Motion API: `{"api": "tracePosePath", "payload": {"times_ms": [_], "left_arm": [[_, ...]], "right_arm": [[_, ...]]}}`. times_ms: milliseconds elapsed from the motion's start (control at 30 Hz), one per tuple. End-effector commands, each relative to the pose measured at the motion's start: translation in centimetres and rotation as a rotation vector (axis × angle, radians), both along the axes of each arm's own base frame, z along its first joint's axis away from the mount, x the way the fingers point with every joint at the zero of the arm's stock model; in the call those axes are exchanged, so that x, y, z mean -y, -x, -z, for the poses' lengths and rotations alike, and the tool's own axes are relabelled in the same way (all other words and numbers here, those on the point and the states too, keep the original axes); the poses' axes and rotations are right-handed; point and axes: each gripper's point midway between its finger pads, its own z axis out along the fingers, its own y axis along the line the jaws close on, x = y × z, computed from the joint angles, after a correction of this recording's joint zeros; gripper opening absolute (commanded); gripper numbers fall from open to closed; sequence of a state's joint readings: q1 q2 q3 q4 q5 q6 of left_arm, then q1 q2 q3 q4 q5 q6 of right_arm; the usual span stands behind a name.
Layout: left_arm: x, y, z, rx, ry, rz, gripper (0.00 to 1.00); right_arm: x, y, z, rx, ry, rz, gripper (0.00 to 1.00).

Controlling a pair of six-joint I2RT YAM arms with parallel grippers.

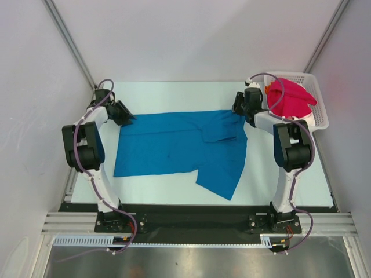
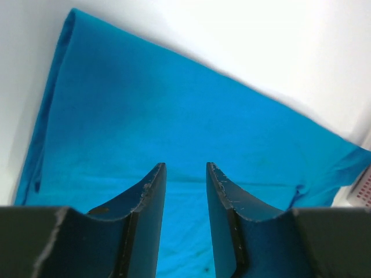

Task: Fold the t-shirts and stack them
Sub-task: Fold the tshirt

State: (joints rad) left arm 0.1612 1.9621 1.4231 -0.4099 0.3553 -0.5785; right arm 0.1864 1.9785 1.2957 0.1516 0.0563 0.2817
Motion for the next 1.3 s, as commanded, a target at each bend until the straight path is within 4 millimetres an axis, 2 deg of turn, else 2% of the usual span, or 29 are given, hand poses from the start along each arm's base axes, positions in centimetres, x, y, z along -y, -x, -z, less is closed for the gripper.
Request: {"api": "tracePosePath", "payload": {"times_ms": [0,200,400,567,600,633,700,733,800,933,967,1100,1200,1233,1267], "left_arm": [[-0.8,-1.2,0.0,0.003,0.025,-0.007,0.39],[-2.4,-1.9,2.5,-0.037,0.063,-0.027,0.39],[-3.1,-1.4,4.8,-0.09,0.108,-0.053,0.39],[-3.2,-1.3,5.5,-0.103,0.123,-0.058,0.39],[-3.3,-1.3,5.6,-0.105,0.124,-0.06,0.39],[-3.3,-1.3,5.7,-0.108,0.125,-0.062,0.4],[-3.5,-1.2,5.9,-0.113,0.128,-0.067,0.39],[-3.4,-1.2,5.9,-0.113,0.129,-0.067,0.39],[-3.8,-1.2,6.0,-0.115,0.13,-0.076,0.39],[-4.0,-1.2,6.3,-0.119,0.132,-0.082,0.39],[-3.9,-1.1,6.4,-0.124,0.133,-0.082,0.39],[-4.1,-1.1,6.8,-0.13,0.128,-0.087,0.4],[-4.2,-1.1,7.1,-0.134,0.133,-0.089,0.4],[-4.1,-1.3,6.9,-0.127,0.135,-0.085,0.4],[-4.2,-1.3,6.8,-0.123,0.132,-0.081,0.4]], "right_arm": [[0.2,-2.4,-0.9,0.047,0.005,-0.019,0.45],[0.8,-3.1,-0.3,0.03,0.015,0.022,0.45],[1.6,-3.2,1.1,-0.032,0.005,0.08,0.48],[1.6,-4.0,2.3,-0.055,-0.03,0.099,0.48],[1.5,-4.2,3.1,-0.069,-0.031,0.102,0.48],[1.6,-4.8,2.7,-0.06,-0.032,0.11,0.48],[1.6,-4.8,3.8,-0.091,-0.033,0.12,0.47],[1.9,-5.2,3.5,-0.085,-0.025,0.145,0.47],[2.5,-5.4,3.3,-0.077,-0.02,0.18,0.42],[4.1,-5.5,3.9,-0.106,0.001,0.266,0.11],[4.4,-5.6,3.7,-0.109,0.001,0.285,0.0],[7.1,-5.2,4.1,-0.104,0.055,0.458,0.0],[7.4,-5.1,4.7,-0.116,0.067,0.509,0.0],[7.3,-5.5,4.3,-0.106,0.066,0.513,0.0],[7.3,-5.5,5.0,-0.118,0.074,0.503,0.11]]}}
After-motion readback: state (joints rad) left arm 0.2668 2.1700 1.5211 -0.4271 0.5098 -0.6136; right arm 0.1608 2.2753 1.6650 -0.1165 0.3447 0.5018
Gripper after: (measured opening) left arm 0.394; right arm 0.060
